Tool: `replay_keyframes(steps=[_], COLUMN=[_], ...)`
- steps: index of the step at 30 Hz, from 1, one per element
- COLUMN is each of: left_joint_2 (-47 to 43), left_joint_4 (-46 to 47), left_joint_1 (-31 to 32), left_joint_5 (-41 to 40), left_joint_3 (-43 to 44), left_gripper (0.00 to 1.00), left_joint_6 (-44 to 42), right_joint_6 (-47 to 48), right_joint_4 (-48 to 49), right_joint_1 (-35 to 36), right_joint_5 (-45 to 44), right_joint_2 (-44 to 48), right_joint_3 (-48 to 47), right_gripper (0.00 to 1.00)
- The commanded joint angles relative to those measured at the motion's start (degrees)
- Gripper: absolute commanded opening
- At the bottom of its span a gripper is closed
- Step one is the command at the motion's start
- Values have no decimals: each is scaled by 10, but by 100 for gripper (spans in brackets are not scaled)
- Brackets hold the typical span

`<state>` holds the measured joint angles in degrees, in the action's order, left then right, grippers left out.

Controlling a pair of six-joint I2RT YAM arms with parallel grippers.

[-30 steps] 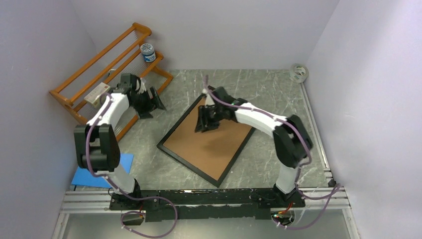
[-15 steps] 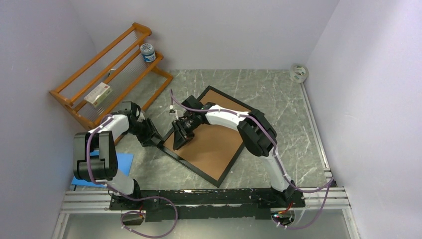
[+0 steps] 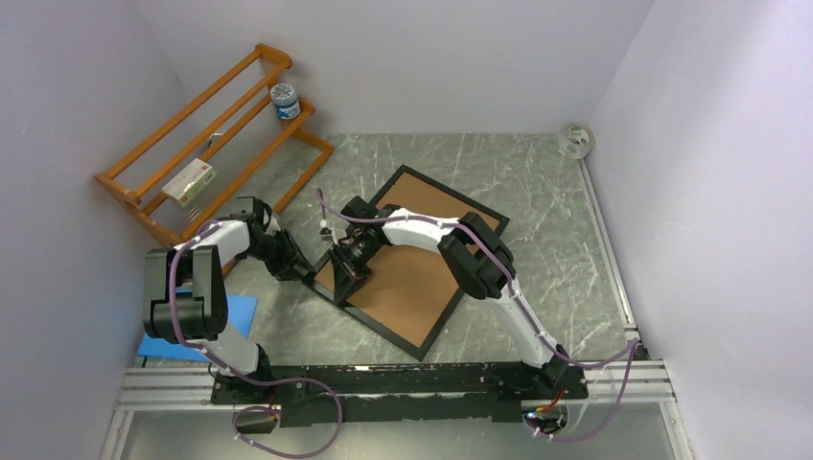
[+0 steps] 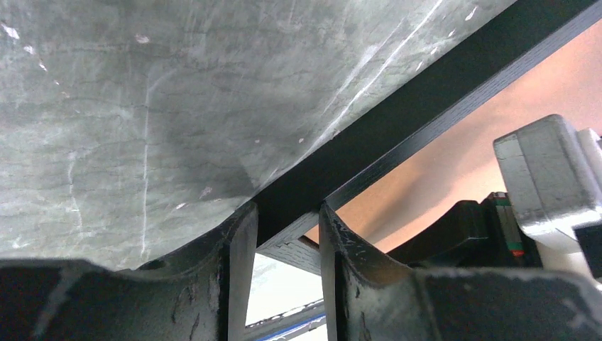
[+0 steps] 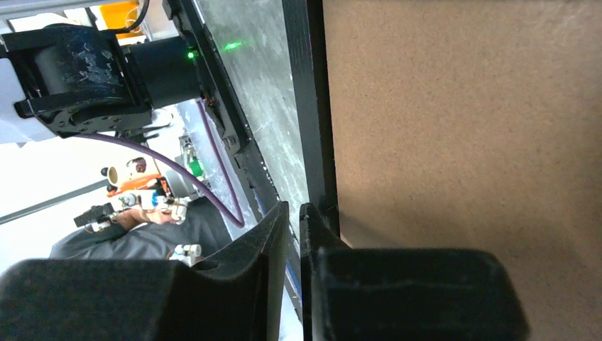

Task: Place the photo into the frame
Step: Install the photo frame at the center of the board.

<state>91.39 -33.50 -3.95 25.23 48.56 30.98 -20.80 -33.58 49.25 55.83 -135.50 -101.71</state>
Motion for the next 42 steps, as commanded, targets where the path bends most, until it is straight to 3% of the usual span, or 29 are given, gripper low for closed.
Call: replay_keyframes(steps=[1,15,27,42], left_joint_2=[14,14,18,18], left_joint_4=[-6,-14,-16,-29], left_joint_1=[5,5,5,5], left_joint_5=[3,-4,-5,-18], left_joint_3=[-2,12,11,16], left_gripper=[40,39,38,36], left_joint_6=[9,12,9,1], right_joint_6=[6,-5,-78,-84], right_joint_4=[-1,45,106,76], right_joint_1=[1,-52,-62,-74], right_joint_5=[-6,-81,-182,-359], right_joint_2=[-7,-25,-22,4], right_joint_3=[-20,25,78,109], right_gripper=[14,10,20,27])
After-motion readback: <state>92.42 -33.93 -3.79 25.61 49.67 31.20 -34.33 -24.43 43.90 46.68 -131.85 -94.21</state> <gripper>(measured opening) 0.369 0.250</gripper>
